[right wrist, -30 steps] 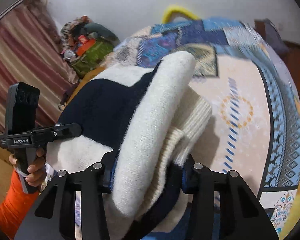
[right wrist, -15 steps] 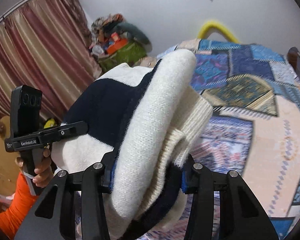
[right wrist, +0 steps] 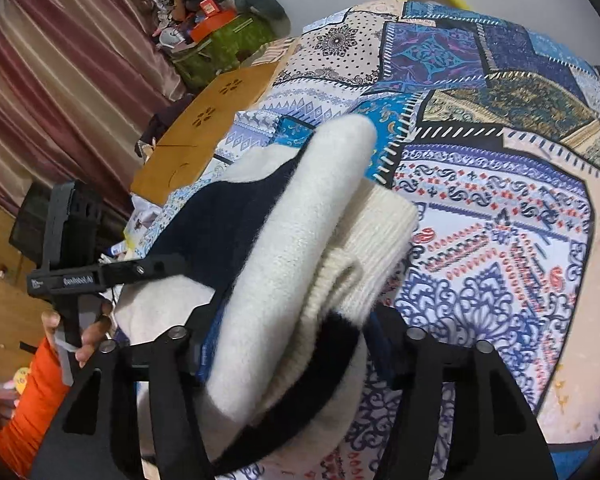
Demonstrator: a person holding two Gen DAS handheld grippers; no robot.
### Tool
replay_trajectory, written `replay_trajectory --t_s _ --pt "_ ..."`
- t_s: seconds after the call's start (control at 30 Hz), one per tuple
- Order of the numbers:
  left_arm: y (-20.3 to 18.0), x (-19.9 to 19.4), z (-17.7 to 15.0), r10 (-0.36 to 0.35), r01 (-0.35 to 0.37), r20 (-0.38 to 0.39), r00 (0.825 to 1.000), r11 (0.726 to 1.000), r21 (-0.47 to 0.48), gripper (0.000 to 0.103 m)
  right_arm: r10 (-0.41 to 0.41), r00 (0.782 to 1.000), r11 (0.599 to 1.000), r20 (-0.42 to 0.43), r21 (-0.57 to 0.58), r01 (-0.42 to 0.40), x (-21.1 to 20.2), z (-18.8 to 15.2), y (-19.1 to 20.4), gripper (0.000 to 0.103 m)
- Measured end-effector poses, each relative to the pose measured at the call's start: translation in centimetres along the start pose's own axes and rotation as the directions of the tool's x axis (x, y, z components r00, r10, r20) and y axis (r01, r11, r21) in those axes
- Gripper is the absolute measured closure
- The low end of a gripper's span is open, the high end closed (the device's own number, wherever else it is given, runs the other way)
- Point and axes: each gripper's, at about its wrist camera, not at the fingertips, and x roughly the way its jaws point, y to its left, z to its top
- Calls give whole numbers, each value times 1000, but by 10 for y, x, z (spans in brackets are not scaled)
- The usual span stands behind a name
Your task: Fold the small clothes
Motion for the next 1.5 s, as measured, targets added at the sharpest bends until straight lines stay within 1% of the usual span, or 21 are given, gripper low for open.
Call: replay_trajectory --t_s 0.07,0.13,0.27,0.33,0.37,0.43,0.53,0.67,0.7,0.73,0.77,0.83,0.93,0.97,1.03,1.1,1.13,1.2,1.27,1.4,1.5 --pt "-9 -15 -3 56 -57 33 998 998 24 29 -16 1000 1000 14 -11 16 -10 0 4 44" --pt "-22 -39 -6 128 -135 96 987 988 72 29 -31 998 999 47 -25 32 -27 -6 10 44" --pt "-51 -83 -11 155 -187 212 965 973 135 29 -70 985 994 155 -70 82 -67 -10 31 44" --pt "-76 -117 -20 152 -209 300 942 964 167 29 -71 974 991 217 -95 93 -91 -13 43 44" --pt "-83 -123 -20 148 -214 326 934 961 176 29 -70 966 989 250 -108 100 -104 -14 51 44" --pt "-107 -149 -29 139 -237 404 904 950 204 29 -60 946 984 318 -140 109 -129 -17 68 44" --pt "-144 -186 -48 126 -284 517 846 929 239 29 -29 906 974 422 -192 121 -168 -27 98 44" --pt "-185 -224 -82 95 -331 628 772 904 270 29 2 848 957 530 -247 152 -206 -42 131 44" --pt "-195 -233 -93 89 -350 658 748 895 277 29 3 834 952 552 -256 166 -214 -47 138 44" --pt "-207 -241 -108 85 -382 697 712 879 284 29 10 816 945 578 -272 181 -224 -56 148 44" --pt "-213 -246 -117 83 -398 716 693 872 285 29 14 802 940 597 -282 193 -229 -62 153 44" --pt "-228 -256 -139 82 -441 763 642 853 279 29 22 777 933 630 -292 210 -240 -74 163 44" --pt "-245 -264 -168 87 -487 807 584 833 263 29 35 750 930 660 -297 218 -252 -94 174 44" --pt "-248 -265 -175 84 -489 814 575 833 260 28 31 738 927 674 -296 231 -255 -101 177 43" --pt "-252 -267 -187 70 -479 819 569 838 261 23 9 716 920 698 -286 267 -258 -114 182 36" --pt "-254 -267 -197 65 -474 826 561 843 255 10 -6 702 919 712 -273 285 -261 -123 183 20" --pt "-255 -267 -201 65 -474 828 557 843 253 8 -16 696 920 718 -262 292 -262 -128 183 18" --pt "-255 -266 -206 69 -475 830 554 845 247 5 -28 695 922 719 -249 295 -263 -132 183 9" --pt "-255 -265 -210 70 -470 826 560 847 247 5 -42 695 923 717 -239 303 -262 -134 182 1" --pt "-253 -266 -217 65 -451 815 576 857 251 4 -50 693 923 719 -231 307 -263 -137 182 0" --pt "-253 -265 -221 63 -453 813 579 854 256 3 -53 693 927 719 -223 302 -263 -142 181 0"
